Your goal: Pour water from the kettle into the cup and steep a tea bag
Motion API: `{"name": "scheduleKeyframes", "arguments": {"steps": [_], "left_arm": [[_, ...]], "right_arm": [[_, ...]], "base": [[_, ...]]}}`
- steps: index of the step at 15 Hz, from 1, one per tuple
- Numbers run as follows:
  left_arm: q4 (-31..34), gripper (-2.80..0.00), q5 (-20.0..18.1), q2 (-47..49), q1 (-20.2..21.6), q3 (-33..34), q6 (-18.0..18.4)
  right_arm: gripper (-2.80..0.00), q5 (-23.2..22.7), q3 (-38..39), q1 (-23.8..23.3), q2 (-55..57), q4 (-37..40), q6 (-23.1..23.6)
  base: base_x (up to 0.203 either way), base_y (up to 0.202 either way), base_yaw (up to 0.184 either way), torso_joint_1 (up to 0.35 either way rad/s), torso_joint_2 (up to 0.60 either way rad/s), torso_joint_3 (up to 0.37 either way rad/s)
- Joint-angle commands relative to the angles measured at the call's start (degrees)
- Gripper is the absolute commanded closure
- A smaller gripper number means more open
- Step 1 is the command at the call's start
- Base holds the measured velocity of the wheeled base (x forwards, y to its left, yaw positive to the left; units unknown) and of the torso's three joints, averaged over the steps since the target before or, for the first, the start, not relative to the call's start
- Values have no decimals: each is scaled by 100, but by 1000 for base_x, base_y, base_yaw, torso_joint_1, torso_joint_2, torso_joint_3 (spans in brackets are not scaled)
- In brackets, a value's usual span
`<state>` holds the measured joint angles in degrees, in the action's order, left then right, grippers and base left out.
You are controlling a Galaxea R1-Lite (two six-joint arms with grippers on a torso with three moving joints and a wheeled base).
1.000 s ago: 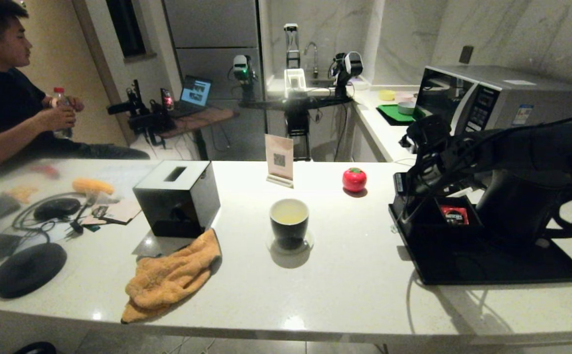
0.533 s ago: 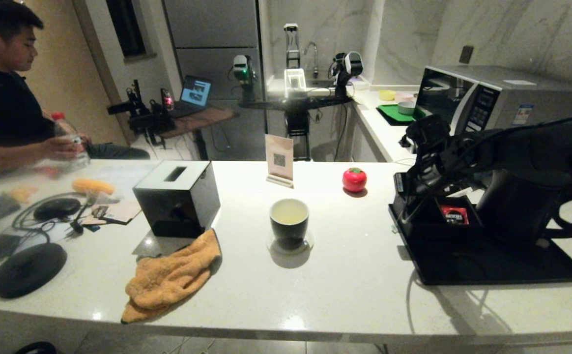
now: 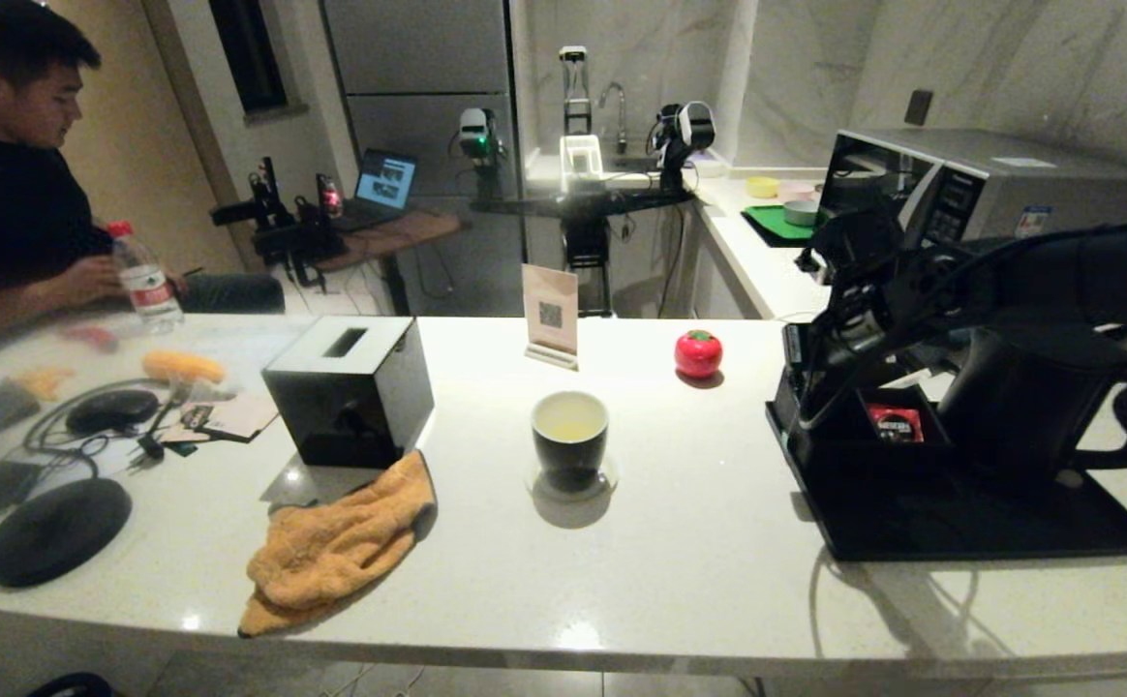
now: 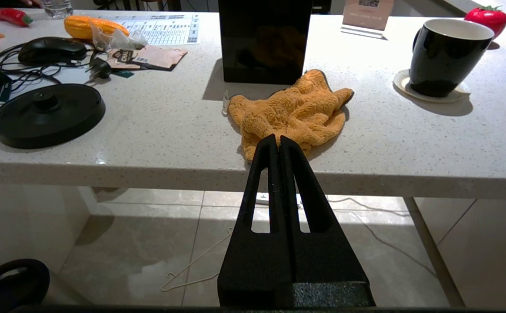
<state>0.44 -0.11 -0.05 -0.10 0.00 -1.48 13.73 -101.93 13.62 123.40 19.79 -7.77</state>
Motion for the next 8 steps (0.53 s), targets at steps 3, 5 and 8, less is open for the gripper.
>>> {"name": "scheduleKeyframes", "arguments": {"steps": [3, 5, 8], "left_arm": [[0, 0, 2, 5, 1, -2, 6], [0, 0, 2, 5, 1, 0, 7], [0, 0, 2, 5, 1, 0, -2]], "right_arm": [[0, 26, 263, 83, -475, -472, 27], [0, 253, 453, 181, -676, -581, 29], [0, 470, 737, 427, -1012, -845, 25]], "base": [[0, 0, 0, 0, 0, 0], [0, 0, 0, 0, 0, 0], [0, 0, 0, 0, 0, 0]]}}
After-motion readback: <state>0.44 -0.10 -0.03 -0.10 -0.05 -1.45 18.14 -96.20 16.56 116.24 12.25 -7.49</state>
